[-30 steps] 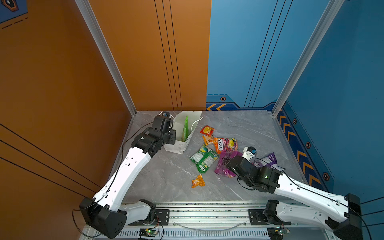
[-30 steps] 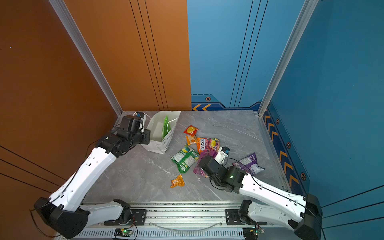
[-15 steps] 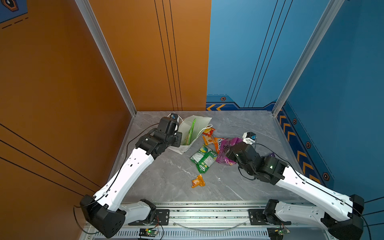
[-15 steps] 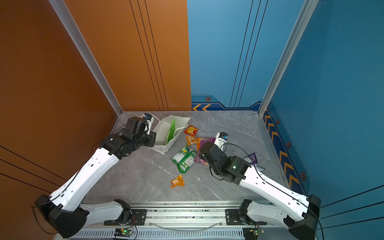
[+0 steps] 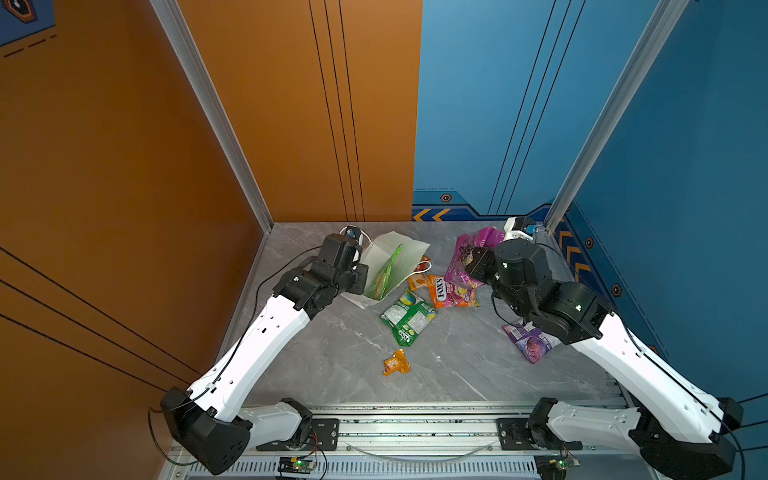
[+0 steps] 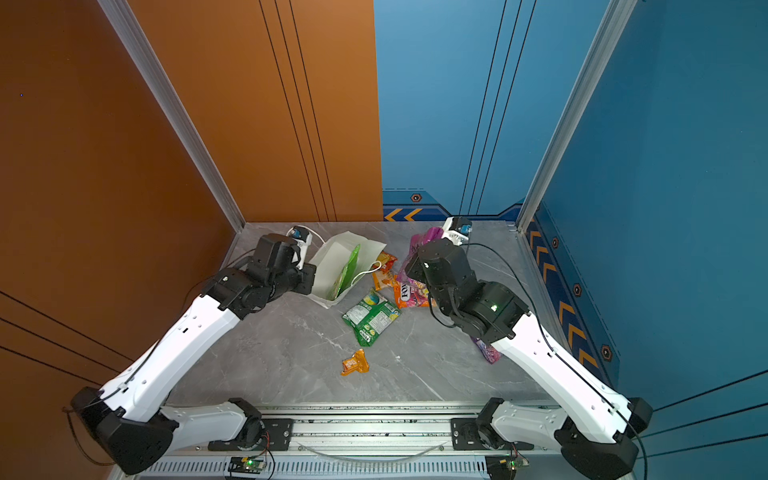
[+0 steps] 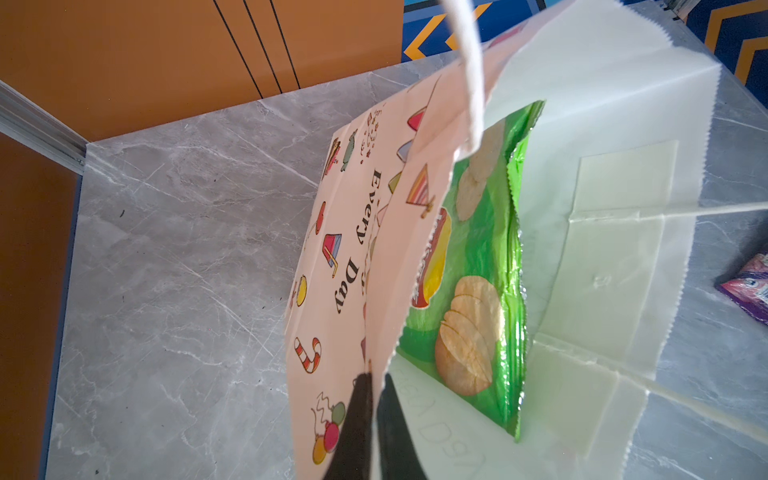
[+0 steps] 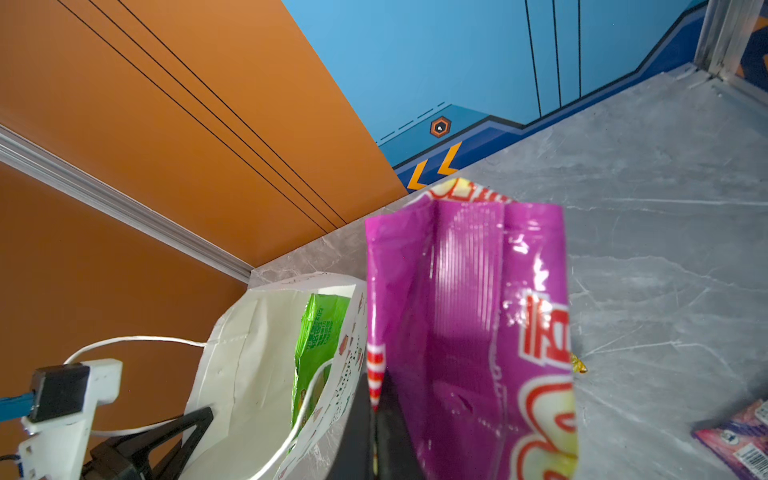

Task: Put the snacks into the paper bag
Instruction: 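Carry the purple bag with the right gripper over the held paper bag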

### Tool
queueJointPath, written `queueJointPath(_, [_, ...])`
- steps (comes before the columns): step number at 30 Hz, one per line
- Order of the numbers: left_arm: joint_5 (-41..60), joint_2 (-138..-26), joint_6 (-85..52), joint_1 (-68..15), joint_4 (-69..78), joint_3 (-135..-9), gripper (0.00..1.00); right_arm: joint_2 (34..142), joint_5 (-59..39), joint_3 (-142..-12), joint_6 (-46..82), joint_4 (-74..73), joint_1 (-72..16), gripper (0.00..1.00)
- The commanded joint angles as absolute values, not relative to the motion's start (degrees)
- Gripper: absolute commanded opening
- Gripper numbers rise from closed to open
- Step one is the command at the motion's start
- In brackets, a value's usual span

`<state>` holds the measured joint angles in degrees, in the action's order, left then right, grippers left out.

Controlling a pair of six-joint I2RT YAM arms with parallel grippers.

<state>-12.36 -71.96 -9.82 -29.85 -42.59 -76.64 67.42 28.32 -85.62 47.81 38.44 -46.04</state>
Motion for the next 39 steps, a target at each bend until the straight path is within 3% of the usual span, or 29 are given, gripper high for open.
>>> queueJointPath(1, [-11.31, -72.60, -9.05, -30.74, -43.24, -78.39, 0.00, 68.83, 27.92, -92.78, 42.07, 35.68, -45.94, 0.00])
queueJointPath(18, [-8.54, -73.26, -9.67, -31.19, -43.52, -78.75, 0.00, 84.47, 20.28, -113.37, 40.00, 33.29, -51.48, 0.00])
queueJointPath(39, [-10.57, -73.10, -10.51, -30.33, -43.59, -78.38, 0.00, 81.62, 20.66, -97.97, 48.58, 25.85, -58.51, 0.00])
